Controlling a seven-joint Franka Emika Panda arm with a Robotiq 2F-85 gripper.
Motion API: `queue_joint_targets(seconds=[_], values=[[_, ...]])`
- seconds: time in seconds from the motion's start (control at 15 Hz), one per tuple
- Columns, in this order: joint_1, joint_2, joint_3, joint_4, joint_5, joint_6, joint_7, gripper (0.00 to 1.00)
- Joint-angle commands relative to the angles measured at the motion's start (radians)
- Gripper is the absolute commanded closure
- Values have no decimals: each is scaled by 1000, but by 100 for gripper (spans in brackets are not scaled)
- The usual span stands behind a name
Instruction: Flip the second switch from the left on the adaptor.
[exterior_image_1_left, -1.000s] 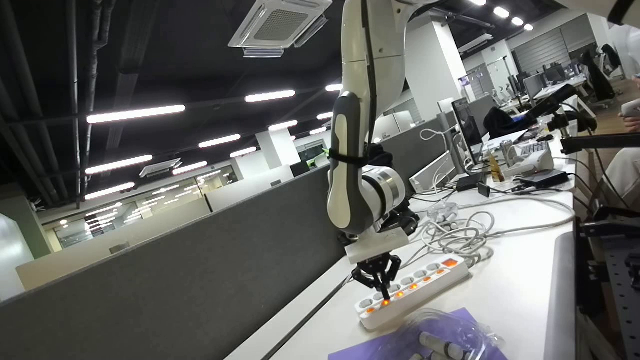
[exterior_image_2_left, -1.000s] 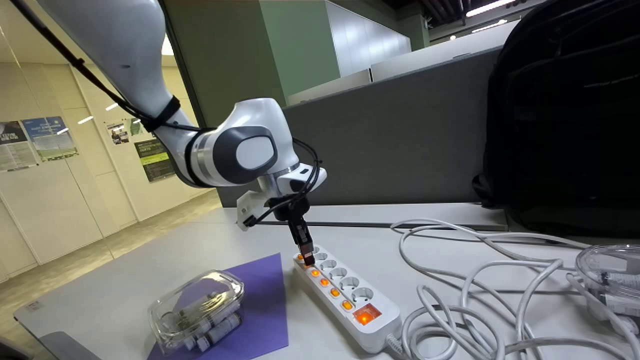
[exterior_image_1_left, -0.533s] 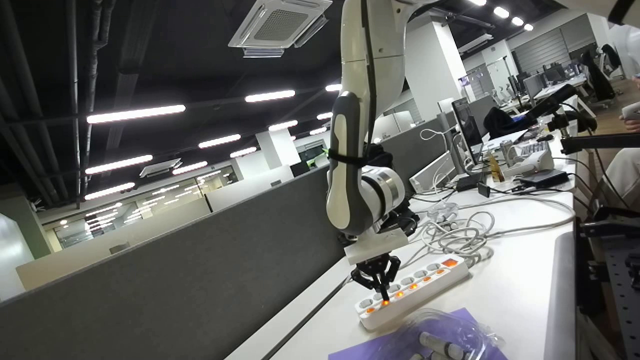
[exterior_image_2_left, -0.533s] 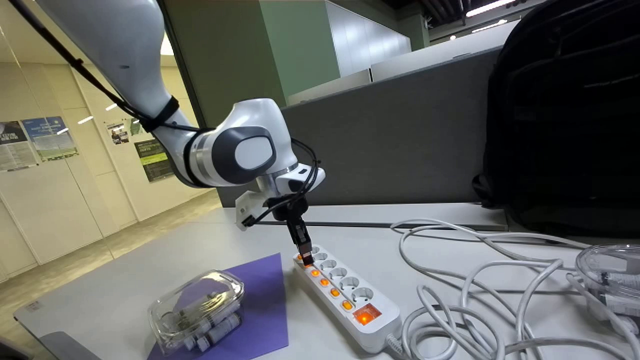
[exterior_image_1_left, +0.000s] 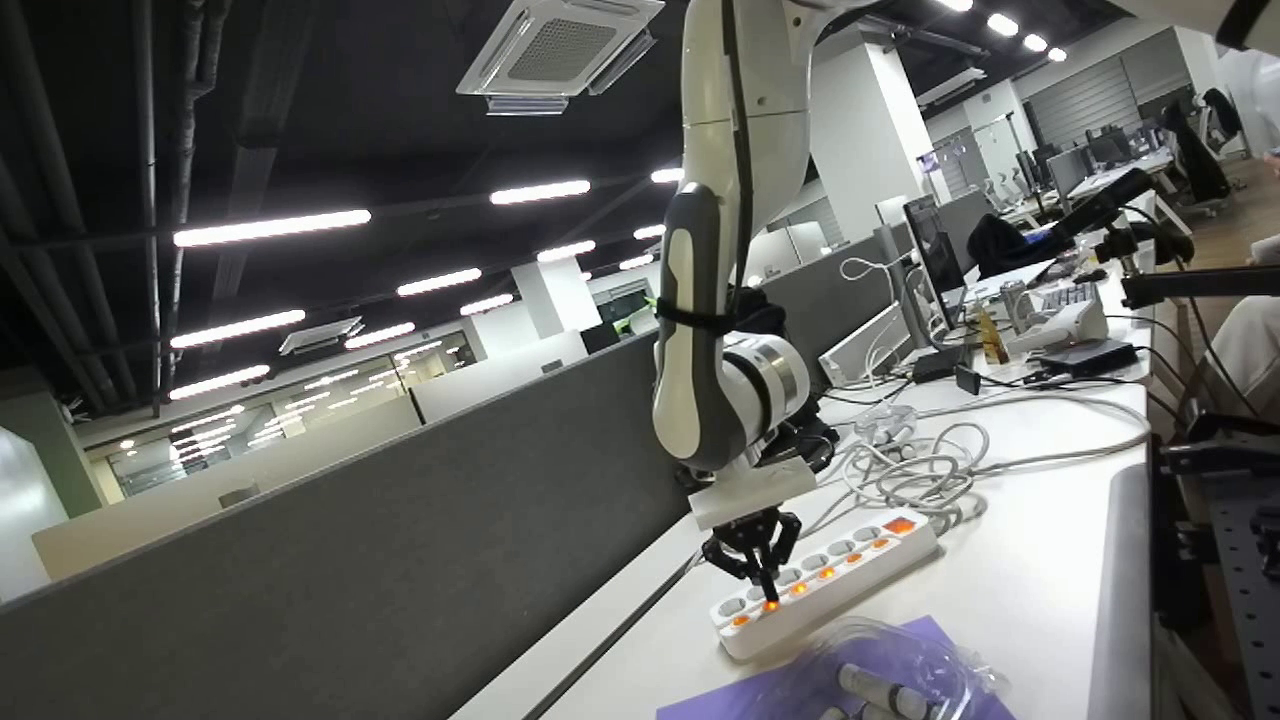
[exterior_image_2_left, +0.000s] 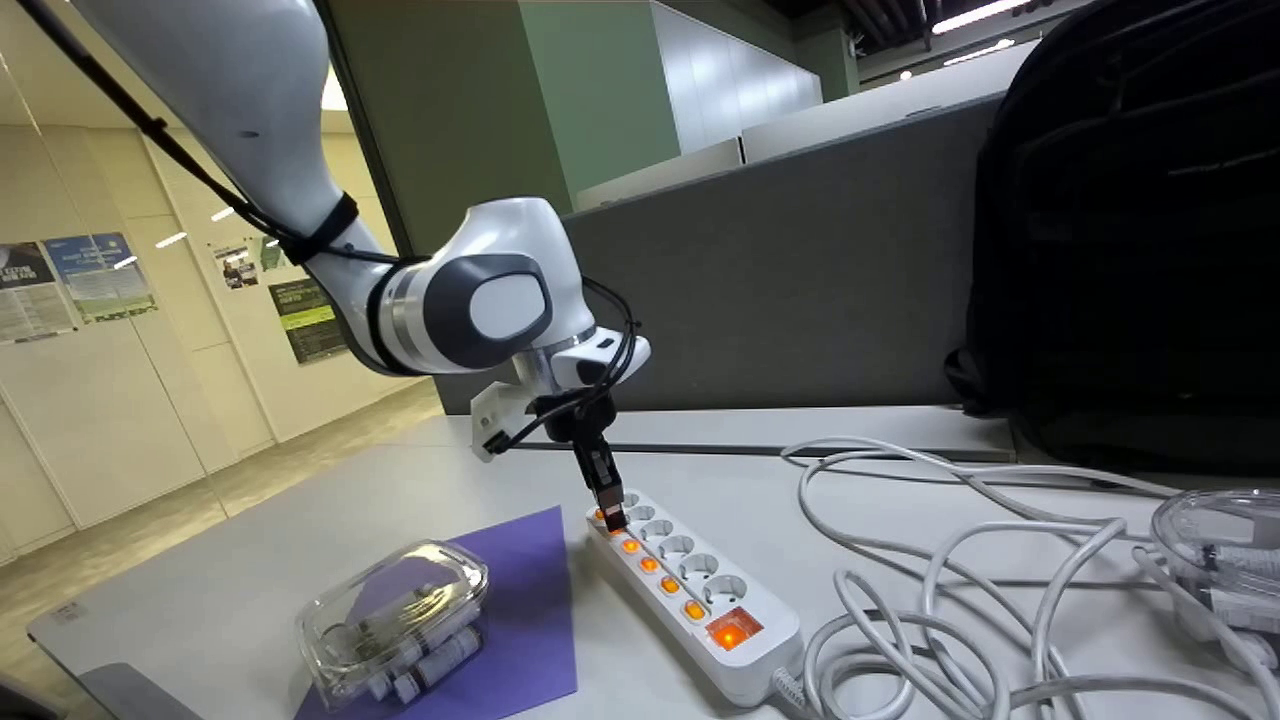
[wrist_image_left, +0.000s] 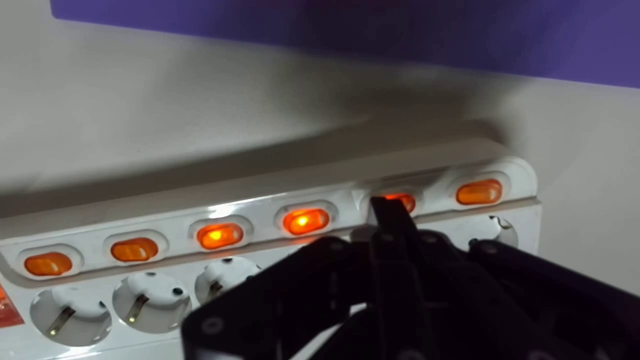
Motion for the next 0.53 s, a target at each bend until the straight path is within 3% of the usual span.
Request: queue_joint_targets(seconds=[0.0, 0.47], values=[[-7, 22, 6, -2, -2, 4, 3, 100], [-25, 59, 24, -12, 9, 41, -32, 100]])
